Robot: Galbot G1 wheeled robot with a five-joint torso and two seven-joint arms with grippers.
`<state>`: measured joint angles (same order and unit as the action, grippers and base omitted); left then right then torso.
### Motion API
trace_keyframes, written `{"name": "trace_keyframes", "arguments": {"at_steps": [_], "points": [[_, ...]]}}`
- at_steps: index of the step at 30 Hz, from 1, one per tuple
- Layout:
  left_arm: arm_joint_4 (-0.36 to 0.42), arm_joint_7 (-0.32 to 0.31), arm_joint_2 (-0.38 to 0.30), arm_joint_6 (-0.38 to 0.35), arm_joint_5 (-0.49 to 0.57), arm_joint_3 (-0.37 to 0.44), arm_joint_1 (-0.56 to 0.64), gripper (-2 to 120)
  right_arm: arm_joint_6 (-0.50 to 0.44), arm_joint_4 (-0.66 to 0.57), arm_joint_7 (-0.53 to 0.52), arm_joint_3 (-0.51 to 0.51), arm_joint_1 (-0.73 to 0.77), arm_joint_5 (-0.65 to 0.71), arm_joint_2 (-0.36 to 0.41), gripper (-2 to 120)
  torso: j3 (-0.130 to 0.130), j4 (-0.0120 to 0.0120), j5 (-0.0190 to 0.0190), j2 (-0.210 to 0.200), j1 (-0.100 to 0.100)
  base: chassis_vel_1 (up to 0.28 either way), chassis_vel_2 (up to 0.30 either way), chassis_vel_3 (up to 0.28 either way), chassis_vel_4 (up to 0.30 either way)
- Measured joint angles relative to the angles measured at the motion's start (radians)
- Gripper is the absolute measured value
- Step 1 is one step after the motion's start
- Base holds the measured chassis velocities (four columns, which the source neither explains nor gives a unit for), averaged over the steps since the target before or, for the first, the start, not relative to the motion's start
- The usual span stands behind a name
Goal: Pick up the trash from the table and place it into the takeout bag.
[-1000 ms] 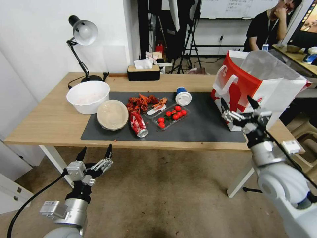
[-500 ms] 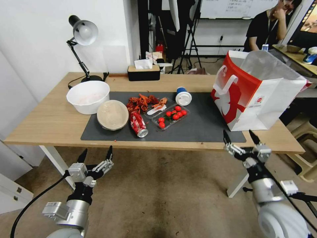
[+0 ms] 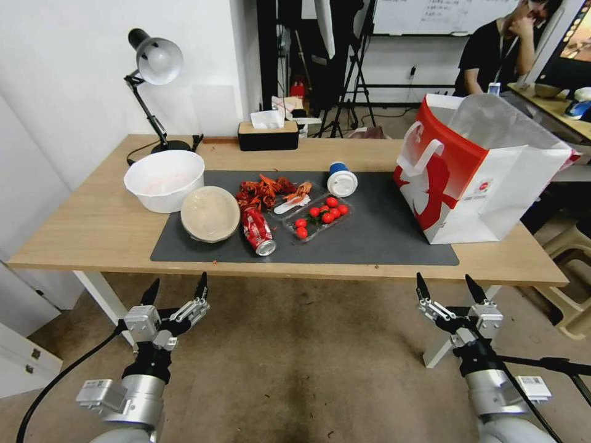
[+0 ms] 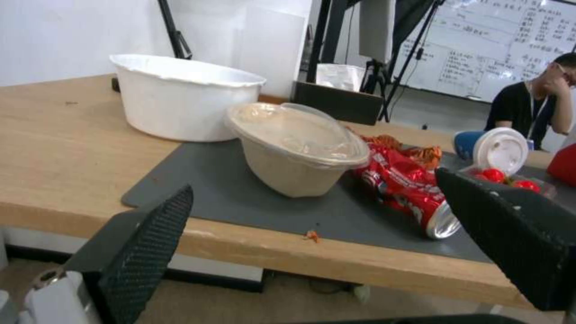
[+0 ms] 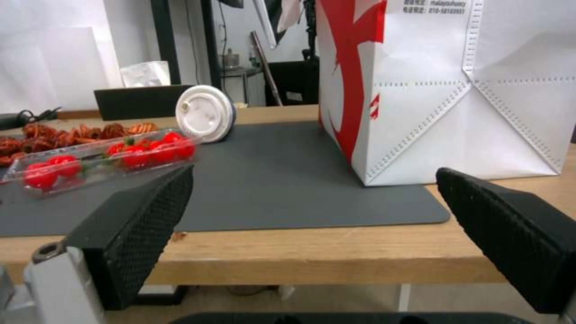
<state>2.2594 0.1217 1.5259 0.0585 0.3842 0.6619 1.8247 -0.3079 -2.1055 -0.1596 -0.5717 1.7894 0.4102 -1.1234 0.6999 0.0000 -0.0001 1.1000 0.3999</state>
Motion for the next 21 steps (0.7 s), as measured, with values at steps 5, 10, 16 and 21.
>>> {"name": "trace_keyframes", "arguments": {"at_steps": [5,10,16,21], "points": [[-0.008,0.003,0.003,0.016,-0.002,-0.002,0.007,100,0.005,-0.009,-0.002,0.008,0.002,-0.011,-0.002,100,0.000,0.0001,-0.0001,0.000,0.000,0.000,0.000,0.000,0.000],[-0.007,0.003,0.010,0.017,-0.002,0.000,0.009,100,0.018,-0.006,0.000,0.016,-0.011,-0.011,0.003,100,0.000,0.0001,0.0002,0.000,0.000,0.000,0.000,0.000,0.000],[-0.003,0.005,0.008,0.019,-0.006,0.003,0.013,100,0.051,-0.002,0.001,0.026,-0.052,-0.005,0.005,100,0.000,0.0000,0.0000,0.000,0.000,0.000,0.000,0.000,0.000],[-0.006,0.005,0.009,0.018,-0.009,0.001,0.006,100,0.094,0.002,0.001,0.043,-0.114,-0.002,-0.007,100,0.000,-0.0001,0.0001,0.000,0.000,0.000,0.000,0.000,0.000]]}}
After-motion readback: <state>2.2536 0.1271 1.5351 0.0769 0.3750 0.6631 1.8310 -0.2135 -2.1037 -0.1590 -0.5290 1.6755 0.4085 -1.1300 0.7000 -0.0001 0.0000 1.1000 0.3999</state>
